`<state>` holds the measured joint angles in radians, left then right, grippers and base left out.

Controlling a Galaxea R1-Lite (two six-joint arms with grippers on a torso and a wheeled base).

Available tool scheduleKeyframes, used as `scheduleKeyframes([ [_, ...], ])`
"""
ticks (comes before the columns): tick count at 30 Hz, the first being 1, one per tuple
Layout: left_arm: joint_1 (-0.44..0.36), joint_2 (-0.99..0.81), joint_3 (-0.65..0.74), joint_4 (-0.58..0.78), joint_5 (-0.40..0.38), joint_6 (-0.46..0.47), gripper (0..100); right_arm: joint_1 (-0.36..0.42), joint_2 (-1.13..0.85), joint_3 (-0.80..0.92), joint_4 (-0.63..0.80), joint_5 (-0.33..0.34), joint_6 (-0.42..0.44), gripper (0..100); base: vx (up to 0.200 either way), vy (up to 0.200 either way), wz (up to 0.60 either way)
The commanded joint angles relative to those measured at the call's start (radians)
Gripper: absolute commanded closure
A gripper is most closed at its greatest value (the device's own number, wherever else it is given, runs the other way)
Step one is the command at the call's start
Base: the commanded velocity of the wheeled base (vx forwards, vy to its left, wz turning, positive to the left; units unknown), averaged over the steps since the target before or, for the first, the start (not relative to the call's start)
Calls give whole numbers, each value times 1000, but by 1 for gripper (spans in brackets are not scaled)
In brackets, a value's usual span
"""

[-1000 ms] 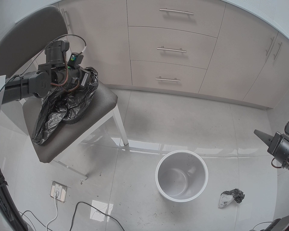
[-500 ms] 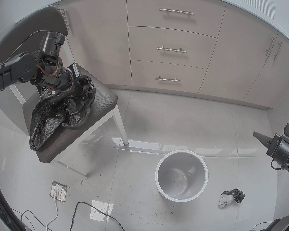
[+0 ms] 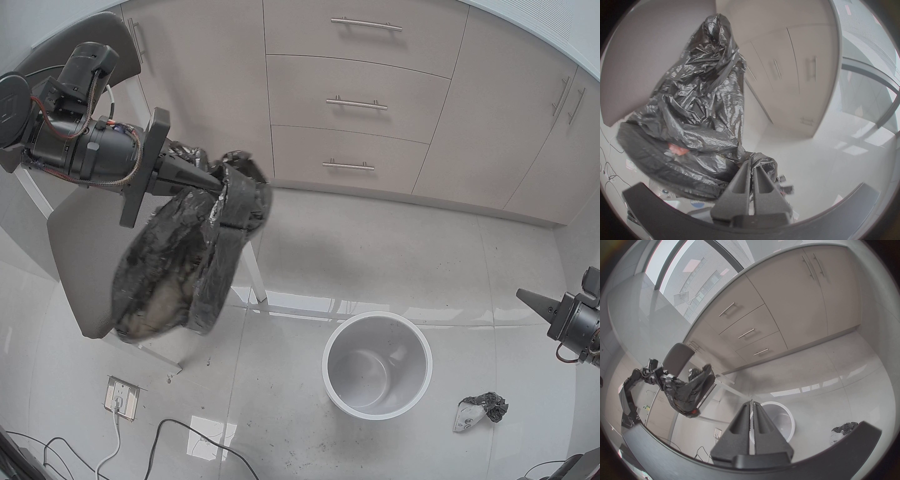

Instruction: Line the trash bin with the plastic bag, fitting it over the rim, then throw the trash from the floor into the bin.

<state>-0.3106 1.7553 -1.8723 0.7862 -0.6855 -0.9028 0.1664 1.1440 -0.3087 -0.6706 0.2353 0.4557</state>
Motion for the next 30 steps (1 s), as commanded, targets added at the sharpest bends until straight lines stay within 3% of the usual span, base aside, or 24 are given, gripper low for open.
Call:
scheduleKeyframes([
  [1, -125, -45, 1, 5, -20, -36, 100, 7, 33, 31, 2, 41, -28, 100, 0, 0, 0],
  [7, -223, -19, 7, -5, -17, -67, 100, 97, 48, 76, -1, 42, -77, 100, 0, 0, 0],
  [12, -225, 10, 28, -84, -6, -162, 100, 202, 42, 125, 2, 41, -164, 100, 0, 0, 0],
  [15, -229, 12, 70, -131, 26, -171, 100, 266, 45, 134, 3, 38, -186, 100, 0, 0, 0],
  [16, -255, 9, 117, -185, 72, -176, 100, 324, 45, 134, 8, 33, -190, 0, 0, 0, 0],
  [19, -291, 1, 179, -263, 124, -192, 100, 394, 56, 126, 13, 30, -192, 0, 0, 0, 0],
  [21, -329, -14, 249, -398, 173, -251, 100, 464, 121, 117, 13, 21, -187, 0, 0, 0, 0],
  [25, -355, -45, 344, -561, 185, -295, 100, 545, 273, 94, -1, -31, -192, 0, 0, 0, 0],
  [30, -363, -57, 391, -611, 185, -303, 100, 648, 414, 11, -4, -123, -192, 0, 0, 0, 0],
])
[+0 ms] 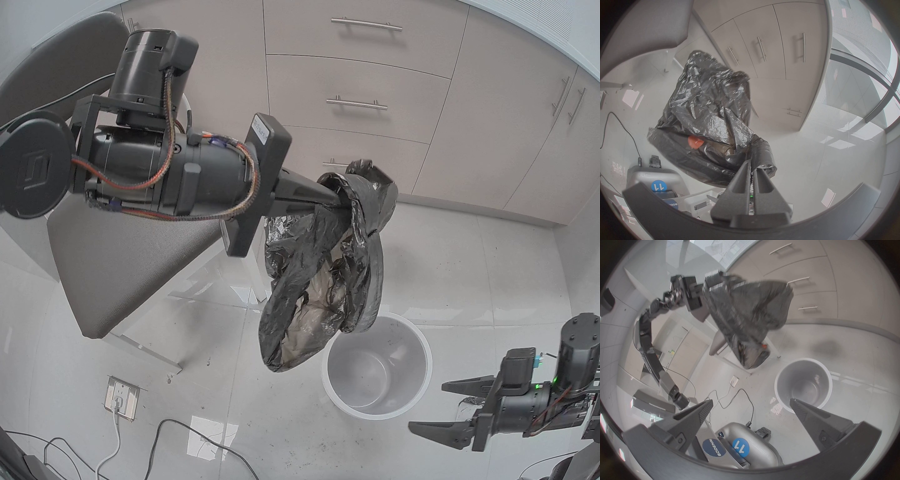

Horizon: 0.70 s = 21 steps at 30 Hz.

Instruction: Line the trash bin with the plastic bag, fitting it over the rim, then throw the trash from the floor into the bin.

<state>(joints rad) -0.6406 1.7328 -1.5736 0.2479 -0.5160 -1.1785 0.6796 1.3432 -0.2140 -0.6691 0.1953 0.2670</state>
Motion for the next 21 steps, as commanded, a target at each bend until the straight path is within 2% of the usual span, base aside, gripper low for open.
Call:
scheduleKeyframes([
  [1, -31, -35, 93, -73, 16, -27, 100, 143, 229, -96, -6, -94, -3, 0, 0, 0, 0],
  [4, -31, -35, 95, -71, 16, -27, 100, 158, 295, -166, -6, -131, -11, 0, 0, 0, 0],
  [8, -31, -36, 104, -73, 14, -27, 100, 143, 317, -225, -6, -135, -35, 0, 0, 0, 0],
  [9, -31, -36, 110, -73, 13, -27, 100, 110, 330, -252, -6, -142, -63, 0, 0, 0, 0],
  [11, -30, -36, 110, -73, 13, -27, 100, 104, 333, -258, -6, -142, -68, 0, 0, 0, 0],
  [12, -30, -36, 112, -73, 13, -27, 100, 52, 369, -300, -4, -142, -101, 0, 0, 0, 0],
  [14, -30, -36, 115, -75, 13, -27, 100, 37, 395, -315, -4, -143, -111, 0, 0, 0, 0],
  [21, -13, -62, 145, -78, 7, -27, 100, 40, 516, -344, -9, -206, -112, 0, 0, 0, 0],
])
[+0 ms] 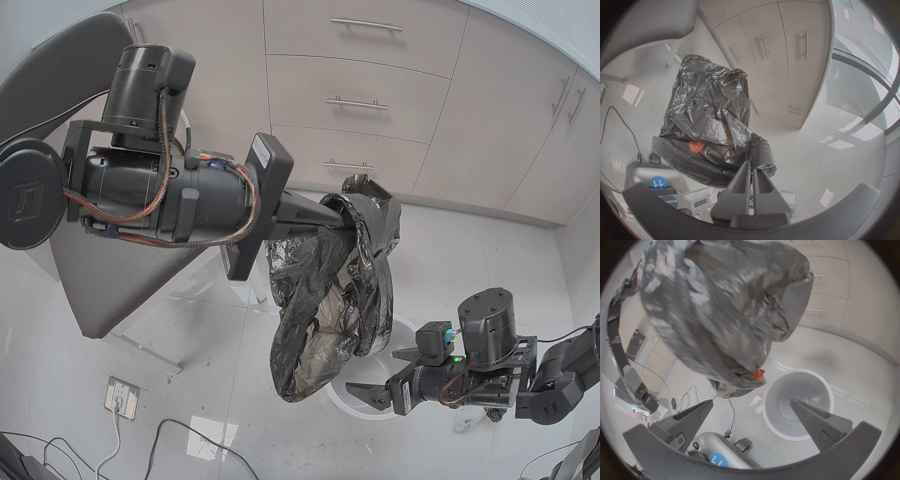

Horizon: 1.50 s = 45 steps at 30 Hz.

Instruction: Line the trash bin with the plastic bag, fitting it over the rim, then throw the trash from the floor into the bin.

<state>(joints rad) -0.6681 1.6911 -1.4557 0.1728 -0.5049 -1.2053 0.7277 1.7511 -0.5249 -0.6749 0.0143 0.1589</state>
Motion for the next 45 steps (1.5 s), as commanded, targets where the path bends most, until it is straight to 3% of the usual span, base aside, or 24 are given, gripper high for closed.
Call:
scheduleKeyframes([
  [1, 21, -21, 34, -7, -4, 0, 100, -11, 122, -46, -14, -28, -4, 0, 0, 0, 0],
  [5, 21, -21, 46, -35, -4, -2, 100, -11, 146, -70, -81, -36, -2, 0, 0, 0, 0],
  [8, 21, -21, 61, -59, -4, -17, 100, 9, 159, -90, -183, -100, -18, 0, 0, 0, 0],
  [12, 21, -21, 64, -67, -6, -20, 100, 12, 145, -76, -230, -139, -67, 0, 0, 0, 0],
  [19, 21, -19, 66, -67, -7, -19, 100, 12, 127, -40, -275, -165, -75, 0, 0, 0, 0],
  [20, 21, -17, 66, -67, -7, -19, 100, 12, 127, -29, -287, -165, -76, 100, 0, 0, 0],
  [42, 19, -21, 95, -101, -7, -20, 100, 7, 97, 26, -348, -169, -104, 100, 0, 0, 0],
  [45, 19, -16, 95, -101, -7, -20, 100, 10, 102, 49, -348, -215, -136, 100, 0, 0, 0],
])
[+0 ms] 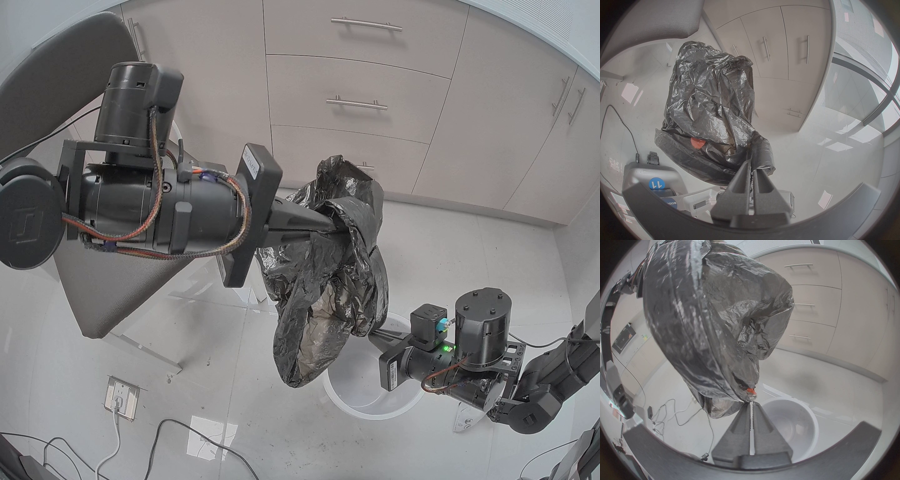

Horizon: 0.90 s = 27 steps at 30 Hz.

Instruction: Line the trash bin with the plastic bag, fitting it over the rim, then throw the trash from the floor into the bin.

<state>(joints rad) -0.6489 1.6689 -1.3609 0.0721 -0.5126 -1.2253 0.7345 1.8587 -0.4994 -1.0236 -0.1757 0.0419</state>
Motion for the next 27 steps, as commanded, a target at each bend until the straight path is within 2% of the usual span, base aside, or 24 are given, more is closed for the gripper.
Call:
scheduleKeyframes([
  [1, 0, 6, 0, -2, 0, 0, 100, 3, -3, 30, 0, -28, -20, 100, 0, 0, 0],
  [2, 0, 5, 0, 0, 0, 0, 100, 3, -3, 31, -1, -24, -16, 0, 0, 0, 0],
  [20, 3, 0, 0, 0, 2, 0, 100, 40, 46, -82, -4, -33, -19, 0, 0, 0, 0],
  [27, 2, 0, 2, 0, 0, 0, 100, 46, 73, -80, -84, -41, -19, 0, 0, 0, 0],
])
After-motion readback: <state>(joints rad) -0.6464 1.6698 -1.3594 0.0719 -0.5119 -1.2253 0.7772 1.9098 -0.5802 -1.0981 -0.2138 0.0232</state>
